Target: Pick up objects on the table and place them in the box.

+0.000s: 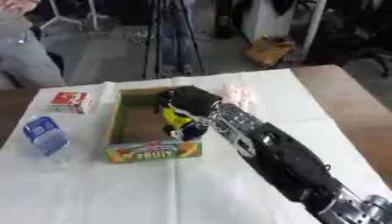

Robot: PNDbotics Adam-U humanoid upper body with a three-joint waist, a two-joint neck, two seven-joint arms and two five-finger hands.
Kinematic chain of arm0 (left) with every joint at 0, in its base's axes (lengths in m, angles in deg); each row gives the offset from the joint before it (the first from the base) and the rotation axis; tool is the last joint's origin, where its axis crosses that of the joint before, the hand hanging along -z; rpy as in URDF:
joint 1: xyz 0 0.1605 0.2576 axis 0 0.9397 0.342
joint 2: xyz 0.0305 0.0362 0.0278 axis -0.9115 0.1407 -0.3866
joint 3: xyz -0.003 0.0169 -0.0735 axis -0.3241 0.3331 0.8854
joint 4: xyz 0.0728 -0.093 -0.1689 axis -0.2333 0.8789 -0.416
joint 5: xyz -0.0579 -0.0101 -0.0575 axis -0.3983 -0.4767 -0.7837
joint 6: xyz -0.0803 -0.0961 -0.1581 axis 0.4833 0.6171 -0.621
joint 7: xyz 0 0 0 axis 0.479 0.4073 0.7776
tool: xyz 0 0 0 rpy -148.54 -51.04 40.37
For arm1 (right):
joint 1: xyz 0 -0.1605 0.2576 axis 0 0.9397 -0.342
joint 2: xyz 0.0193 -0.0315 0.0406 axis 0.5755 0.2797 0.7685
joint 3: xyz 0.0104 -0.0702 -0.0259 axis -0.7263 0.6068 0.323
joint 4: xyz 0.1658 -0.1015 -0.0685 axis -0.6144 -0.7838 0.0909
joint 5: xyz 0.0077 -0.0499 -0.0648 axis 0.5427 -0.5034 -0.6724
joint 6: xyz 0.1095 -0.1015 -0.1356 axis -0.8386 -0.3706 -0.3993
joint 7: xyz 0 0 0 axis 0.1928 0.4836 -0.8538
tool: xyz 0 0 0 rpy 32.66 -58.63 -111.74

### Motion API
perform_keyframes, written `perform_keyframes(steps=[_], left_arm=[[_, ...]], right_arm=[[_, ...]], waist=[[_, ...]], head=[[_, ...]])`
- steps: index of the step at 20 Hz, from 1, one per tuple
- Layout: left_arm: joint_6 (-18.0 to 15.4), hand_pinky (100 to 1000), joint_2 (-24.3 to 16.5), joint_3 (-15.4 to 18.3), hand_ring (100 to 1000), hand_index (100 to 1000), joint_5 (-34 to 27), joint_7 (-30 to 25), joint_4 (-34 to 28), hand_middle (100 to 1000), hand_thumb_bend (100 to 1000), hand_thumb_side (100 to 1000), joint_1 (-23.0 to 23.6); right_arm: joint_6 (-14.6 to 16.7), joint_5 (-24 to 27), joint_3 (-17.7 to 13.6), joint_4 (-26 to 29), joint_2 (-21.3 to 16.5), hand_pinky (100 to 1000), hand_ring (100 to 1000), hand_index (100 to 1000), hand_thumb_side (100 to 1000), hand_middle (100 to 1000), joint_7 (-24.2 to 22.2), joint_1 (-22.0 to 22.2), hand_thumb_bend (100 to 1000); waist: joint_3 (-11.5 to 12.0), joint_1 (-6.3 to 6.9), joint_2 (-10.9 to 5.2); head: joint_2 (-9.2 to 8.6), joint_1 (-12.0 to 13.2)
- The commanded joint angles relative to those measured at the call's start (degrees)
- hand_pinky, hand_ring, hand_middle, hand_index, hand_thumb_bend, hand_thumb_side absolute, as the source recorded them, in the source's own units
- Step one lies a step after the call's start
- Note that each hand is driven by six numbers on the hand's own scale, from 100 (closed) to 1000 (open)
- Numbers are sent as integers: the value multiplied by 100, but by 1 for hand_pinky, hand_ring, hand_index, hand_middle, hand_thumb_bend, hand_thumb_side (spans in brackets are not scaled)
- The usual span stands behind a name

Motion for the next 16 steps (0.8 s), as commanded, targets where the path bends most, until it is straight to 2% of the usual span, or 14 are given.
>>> perform_keyframes(steps=[1, 7, 8, 11, 12, 14, 15, 16], left_arm=[[-4, 542, -47, -17, 799, 816, -35, -34, -111, 784, 558, 756, -65], [-20, 542, -43, -27, 799, 817, -51, -59, -111, 784, 557, 757, -67], [-21, 541, -40, -29, 799, 818, -52, -62, -111, 784, 555, 758, -66], [-20, 541, -32, -38, 799, 818, -56, -77, -111, 784, 554, 759, -64], [-20, 540, -32, -40, 799, 817, -58, -81, -111, 784, 554, 759, -64], [-22, 540, -33, -42, 799, 818, -60, -86, -111, 784, 553, 759, -62], [-21, 540, -32, -43, 799, 818, -62, -88, -111, 784, 553, 760, -60], [-21, 540, -32, -43, 799, 818, -63, -89, -111, 784, 553, 759, -59]], right_arm=[[-8, -134, -67, -8, -85, 448, 570, 764, 100, 742, 97, -141, 307], [217, -267, -81, -329, -8, 456, 576, 768, 100, 752, -69, -42, 232], [251, -297, -93, -398, 10, 474, 587, 775, 100, 750, -81, -18, 195], [374, -403, -128, -616, 66, 496, 600, 786, 100, 756, -139, 34, 168], [420, -440, -131, -656, 72, 611, 697, 848, 149, 832, -160, 37, 126], [563, -544, -127, -726, 73, 834, 875, 938, 172, 962, -306, 39, 132], [625, -568, -138, -745, 75, 899, 929, 959, 208, 993, -387, 37, 129], [669, -571, -154, -750, 77, 962, 986, 985, 414, 1000, -445, 32, 104]], waist=[[15, 16, -65], [29, 32, -52], [27, 32, -46], [16, 35, -33], [14, 36, -32], [9, 40, -30], [7, 42, -31], [4, 43, -32]], head=[[-61, -29], [-55, -38], [-53, -34], [-49, -22], [-49, -21], [-53, -16], [-51, -16], [-51, -16]])
